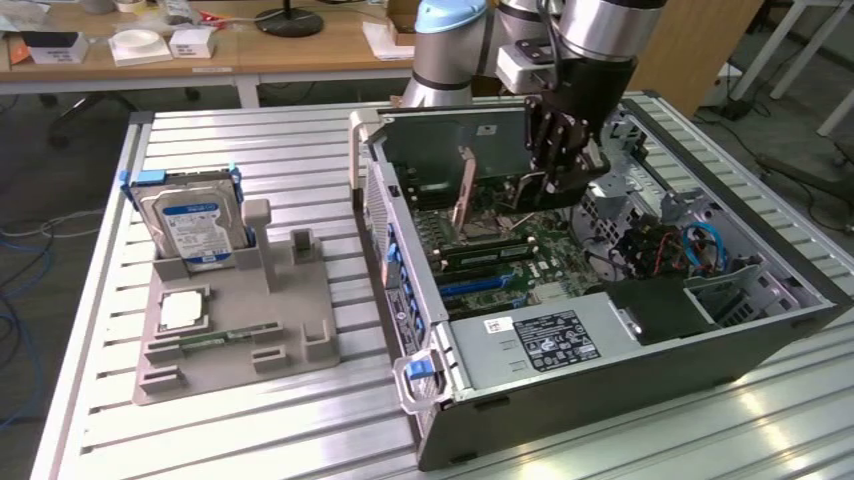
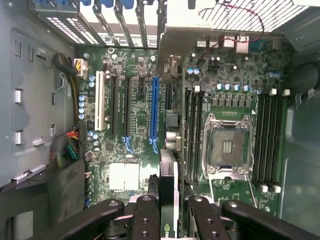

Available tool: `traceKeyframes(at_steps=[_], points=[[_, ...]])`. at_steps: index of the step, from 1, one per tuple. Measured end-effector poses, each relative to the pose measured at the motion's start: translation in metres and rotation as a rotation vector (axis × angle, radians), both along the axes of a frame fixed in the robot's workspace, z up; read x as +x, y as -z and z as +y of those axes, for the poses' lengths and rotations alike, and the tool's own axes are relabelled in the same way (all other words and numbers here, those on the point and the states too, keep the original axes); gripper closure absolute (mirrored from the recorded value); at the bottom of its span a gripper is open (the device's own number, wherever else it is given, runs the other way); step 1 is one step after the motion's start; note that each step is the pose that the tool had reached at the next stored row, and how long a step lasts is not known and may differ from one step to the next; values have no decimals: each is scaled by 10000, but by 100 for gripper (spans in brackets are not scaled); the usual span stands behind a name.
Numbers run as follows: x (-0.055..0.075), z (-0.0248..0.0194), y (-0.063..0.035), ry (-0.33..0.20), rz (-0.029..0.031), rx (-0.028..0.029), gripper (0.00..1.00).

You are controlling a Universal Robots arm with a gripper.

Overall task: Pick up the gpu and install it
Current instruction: 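Insert the gpu into the slot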

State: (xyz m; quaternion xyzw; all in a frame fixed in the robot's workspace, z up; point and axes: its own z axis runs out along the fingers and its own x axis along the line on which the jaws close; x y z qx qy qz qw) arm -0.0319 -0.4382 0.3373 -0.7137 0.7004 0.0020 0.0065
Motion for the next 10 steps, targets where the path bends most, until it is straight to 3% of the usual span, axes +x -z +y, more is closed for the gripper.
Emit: traceKeyframes(at_steps=[10], points=[[-65, -2, 86, -2, 4, -1, 73]])
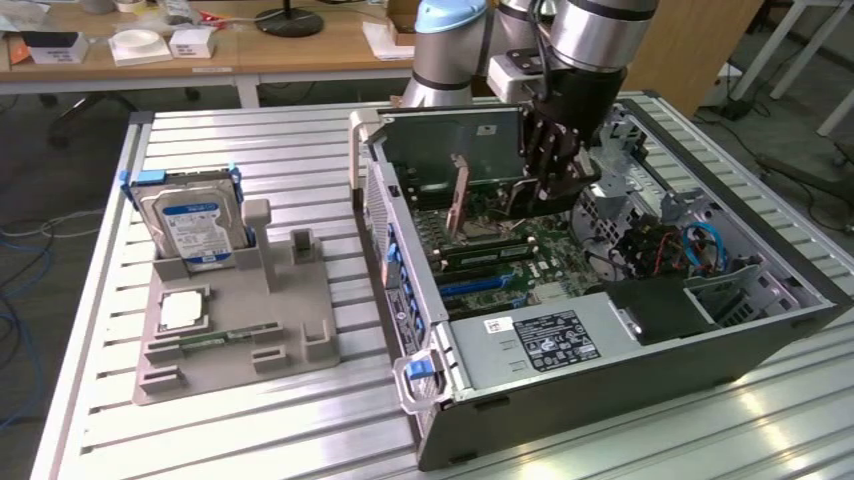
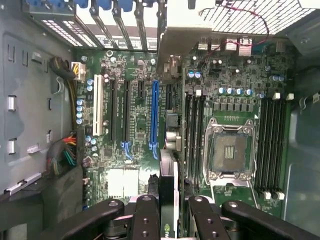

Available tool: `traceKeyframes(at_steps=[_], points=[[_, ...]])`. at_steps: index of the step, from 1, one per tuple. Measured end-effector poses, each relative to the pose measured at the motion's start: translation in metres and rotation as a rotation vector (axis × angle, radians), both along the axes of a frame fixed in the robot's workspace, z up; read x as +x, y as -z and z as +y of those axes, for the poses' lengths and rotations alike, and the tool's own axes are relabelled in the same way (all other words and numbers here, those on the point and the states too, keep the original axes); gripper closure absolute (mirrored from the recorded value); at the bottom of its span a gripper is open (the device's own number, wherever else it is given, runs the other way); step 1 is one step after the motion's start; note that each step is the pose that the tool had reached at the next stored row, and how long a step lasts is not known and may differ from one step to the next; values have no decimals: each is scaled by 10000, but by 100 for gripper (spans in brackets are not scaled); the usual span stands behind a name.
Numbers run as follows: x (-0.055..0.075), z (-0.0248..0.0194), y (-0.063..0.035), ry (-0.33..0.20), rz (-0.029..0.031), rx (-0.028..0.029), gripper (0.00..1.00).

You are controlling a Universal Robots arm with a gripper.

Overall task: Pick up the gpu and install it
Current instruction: 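Insert the gpu into the slot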

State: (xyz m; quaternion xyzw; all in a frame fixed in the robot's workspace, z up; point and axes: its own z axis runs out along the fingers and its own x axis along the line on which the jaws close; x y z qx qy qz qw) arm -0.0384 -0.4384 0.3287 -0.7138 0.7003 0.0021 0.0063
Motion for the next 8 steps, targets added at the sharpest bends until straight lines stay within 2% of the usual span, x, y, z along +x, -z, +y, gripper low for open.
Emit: traceKeyframes(at_steps=[8], points=[[0, -24, 64, -6, 3, -6, 73]])
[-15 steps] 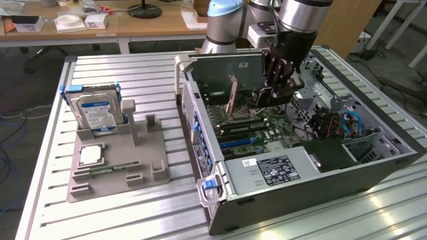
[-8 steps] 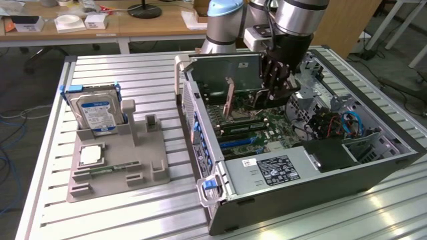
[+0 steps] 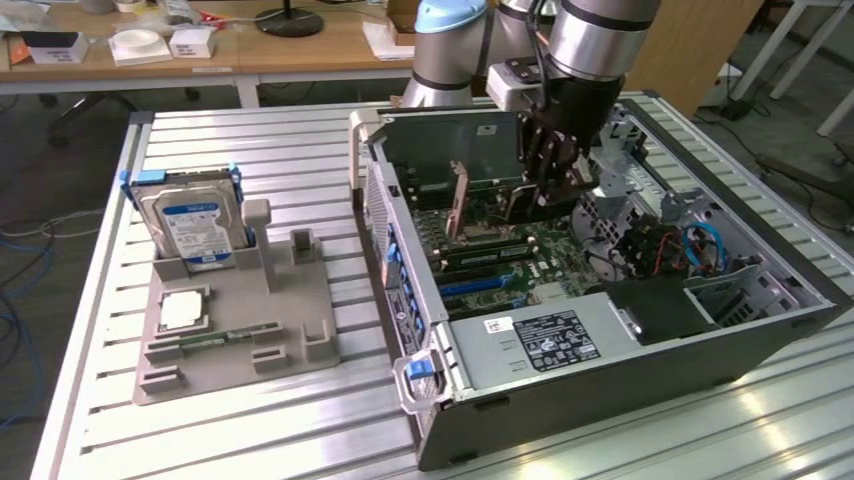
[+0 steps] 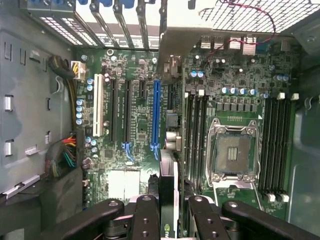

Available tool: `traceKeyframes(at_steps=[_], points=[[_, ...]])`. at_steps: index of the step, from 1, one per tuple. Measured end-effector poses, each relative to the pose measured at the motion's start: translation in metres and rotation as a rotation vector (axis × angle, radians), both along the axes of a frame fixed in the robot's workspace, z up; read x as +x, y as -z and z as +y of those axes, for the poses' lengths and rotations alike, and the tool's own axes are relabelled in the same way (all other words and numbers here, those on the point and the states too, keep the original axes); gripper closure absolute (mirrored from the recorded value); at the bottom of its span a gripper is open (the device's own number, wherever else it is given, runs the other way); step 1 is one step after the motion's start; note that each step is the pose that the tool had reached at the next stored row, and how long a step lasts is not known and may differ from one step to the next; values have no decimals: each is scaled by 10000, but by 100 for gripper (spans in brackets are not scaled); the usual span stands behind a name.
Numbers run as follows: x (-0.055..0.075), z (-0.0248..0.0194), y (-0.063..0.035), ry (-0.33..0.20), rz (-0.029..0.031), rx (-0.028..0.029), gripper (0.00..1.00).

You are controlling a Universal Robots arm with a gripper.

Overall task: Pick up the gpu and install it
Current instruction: 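Insert the gpu into the slot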

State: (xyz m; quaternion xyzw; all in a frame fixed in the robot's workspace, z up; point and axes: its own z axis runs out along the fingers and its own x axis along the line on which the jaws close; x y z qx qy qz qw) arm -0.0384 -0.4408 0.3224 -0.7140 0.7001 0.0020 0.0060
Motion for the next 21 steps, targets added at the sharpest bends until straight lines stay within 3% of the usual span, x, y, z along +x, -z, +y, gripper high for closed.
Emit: traceKeyframes(at_steps=[10, 21], points=[[-1, -68, 27, 2, -1, 0, 73], [-89, -82, 103, 2, 0, -19, 73]])
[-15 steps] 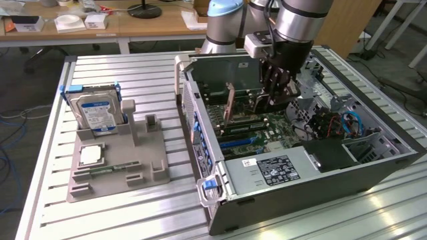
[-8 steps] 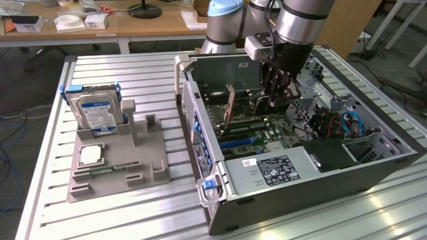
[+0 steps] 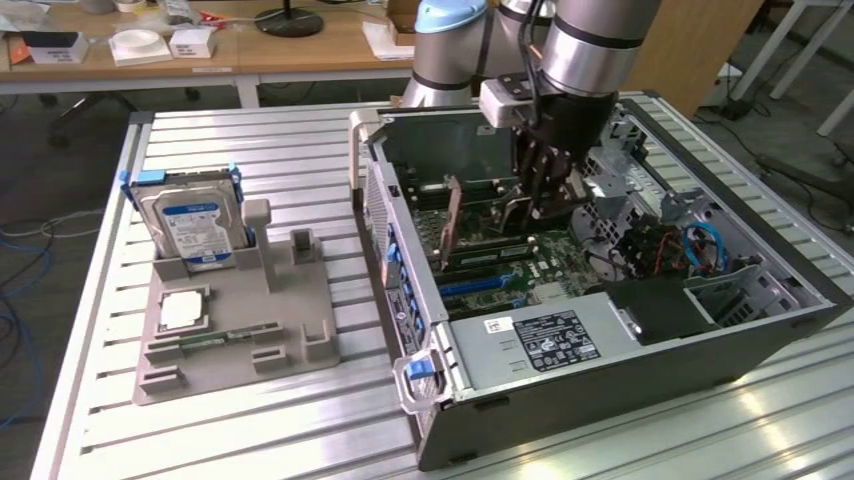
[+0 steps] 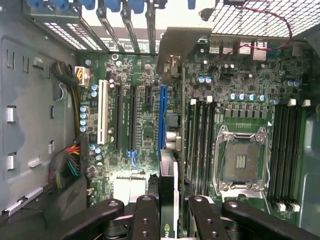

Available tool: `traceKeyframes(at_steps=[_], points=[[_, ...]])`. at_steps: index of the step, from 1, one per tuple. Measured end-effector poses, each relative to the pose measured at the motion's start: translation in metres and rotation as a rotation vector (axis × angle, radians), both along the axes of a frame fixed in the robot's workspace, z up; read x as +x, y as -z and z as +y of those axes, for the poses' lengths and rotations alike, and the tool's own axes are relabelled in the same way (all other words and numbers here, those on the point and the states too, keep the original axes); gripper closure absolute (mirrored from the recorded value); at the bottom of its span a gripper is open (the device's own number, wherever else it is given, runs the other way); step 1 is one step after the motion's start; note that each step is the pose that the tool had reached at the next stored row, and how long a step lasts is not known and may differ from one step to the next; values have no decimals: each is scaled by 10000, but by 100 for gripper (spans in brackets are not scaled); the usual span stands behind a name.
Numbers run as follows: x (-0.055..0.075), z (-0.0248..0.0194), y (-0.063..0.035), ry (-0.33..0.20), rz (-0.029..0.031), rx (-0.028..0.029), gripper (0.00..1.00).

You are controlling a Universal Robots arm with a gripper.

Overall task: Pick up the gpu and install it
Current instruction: 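Insert the gpu into the slot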

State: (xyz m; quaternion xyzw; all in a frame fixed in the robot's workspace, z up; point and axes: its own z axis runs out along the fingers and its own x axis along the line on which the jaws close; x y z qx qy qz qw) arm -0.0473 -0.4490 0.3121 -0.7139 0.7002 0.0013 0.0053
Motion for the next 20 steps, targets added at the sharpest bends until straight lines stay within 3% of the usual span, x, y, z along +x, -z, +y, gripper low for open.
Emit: traceKeyframes(at_steps=[9, 20], points=[[-14, -26, 82, 160, -1, -3, 73], [-89, -44, 208, 232, -2, -49, 73]])
